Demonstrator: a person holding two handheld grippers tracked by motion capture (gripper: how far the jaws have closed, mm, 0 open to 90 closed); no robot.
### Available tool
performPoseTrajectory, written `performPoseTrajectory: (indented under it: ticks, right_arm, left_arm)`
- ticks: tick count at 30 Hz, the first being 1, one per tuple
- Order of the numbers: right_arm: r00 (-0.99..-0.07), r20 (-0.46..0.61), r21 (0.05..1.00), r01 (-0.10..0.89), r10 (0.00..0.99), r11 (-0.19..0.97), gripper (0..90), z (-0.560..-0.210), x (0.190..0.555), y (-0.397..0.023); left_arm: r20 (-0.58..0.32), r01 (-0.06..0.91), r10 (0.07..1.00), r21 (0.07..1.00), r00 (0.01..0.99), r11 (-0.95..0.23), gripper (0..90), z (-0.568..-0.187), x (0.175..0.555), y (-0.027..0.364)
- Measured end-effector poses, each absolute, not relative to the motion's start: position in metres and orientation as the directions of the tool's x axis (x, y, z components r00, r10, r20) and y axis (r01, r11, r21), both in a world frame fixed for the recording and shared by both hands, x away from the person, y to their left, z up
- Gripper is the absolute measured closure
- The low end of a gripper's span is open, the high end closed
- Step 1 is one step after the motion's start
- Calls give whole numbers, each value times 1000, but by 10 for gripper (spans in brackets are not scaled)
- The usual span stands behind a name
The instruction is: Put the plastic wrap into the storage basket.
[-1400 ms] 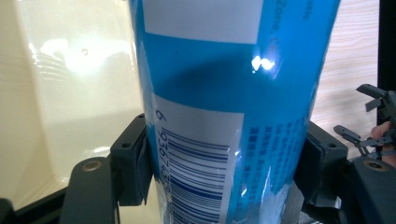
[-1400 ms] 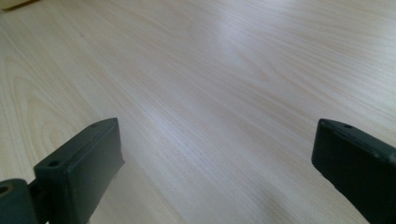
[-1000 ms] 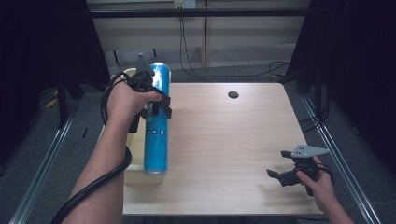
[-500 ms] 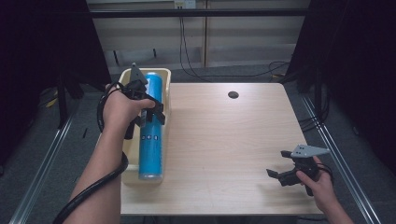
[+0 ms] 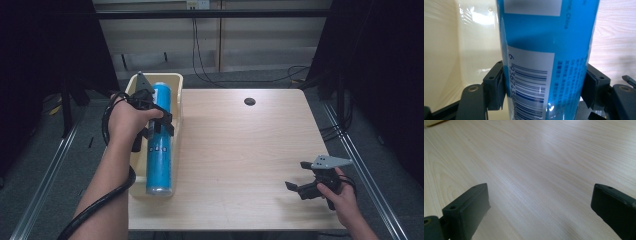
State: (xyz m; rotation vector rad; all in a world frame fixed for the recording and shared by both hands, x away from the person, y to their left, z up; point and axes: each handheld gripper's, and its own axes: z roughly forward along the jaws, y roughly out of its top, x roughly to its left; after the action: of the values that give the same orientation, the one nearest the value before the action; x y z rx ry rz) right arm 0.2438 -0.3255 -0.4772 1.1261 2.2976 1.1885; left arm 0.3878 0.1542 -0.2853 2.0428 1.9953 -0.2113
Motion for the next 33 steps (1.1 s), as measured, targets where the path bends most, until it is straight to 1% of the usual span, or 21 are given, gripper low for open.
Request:
performPoseTrajectory:
  ticks: [2, 12, 14, 21, 23, 26, 30, 31, 33]
  right_arm:
    - [-638, 68, 794, 500, 767, 345, 17, -477, 244, -325]
    - [-642, 70, 793, 500, 764, 348, 17, -477, 244, -324]
    - [-643, 70, 794, 498, 762, 348, 17, -477, 244, -325]
    - [-642, 70, 793, 500, 764, 348, 17, -477, 244, -325]
    - [-642, 69, 793, 499, 764, 348, 17, -477, 244, -325]
    - [-642, 68, 793, 499, 763, 349, 17, -477, 244, -325]
    - [-642, 70, 793, 500, 763, 348, 17, -478, 244, -324]
    - [-642, 67, 793, 499, 764, 350, 17, -478, 244, -324]
    - [-642, 67, 793, 499, 764, 350, 17, -478, 244, -324]
  left_arm:
    - [-299, 997, 954, 80, 31, -8, 322, -287, 388, 156]
    - [-302, 998, 953, 64, -1, 21, 322, -294, 388, 160]
    - [-288, 997, 958, 71, 0, 21, 323, -296, 388, 159]
    - [-292, 998, 956, 58, 3, 14, 323, -299, 389, 161]
    - [-289, 997, 957, 68, -9, 30, 323, -301, 389, 161]
    - [-296, 998, 955, 57, 3, 14, 323, -303, 389, 162]
    - [-287, 997, 958, 65, -19, 39, 322, -309, 390, 161]
    - [-293, 998, 956, 49, -30, 47, 323, -310, 390, 162]
    - [-300, 999, 954, 35, -11, 22, 322, -311, 391, 165]
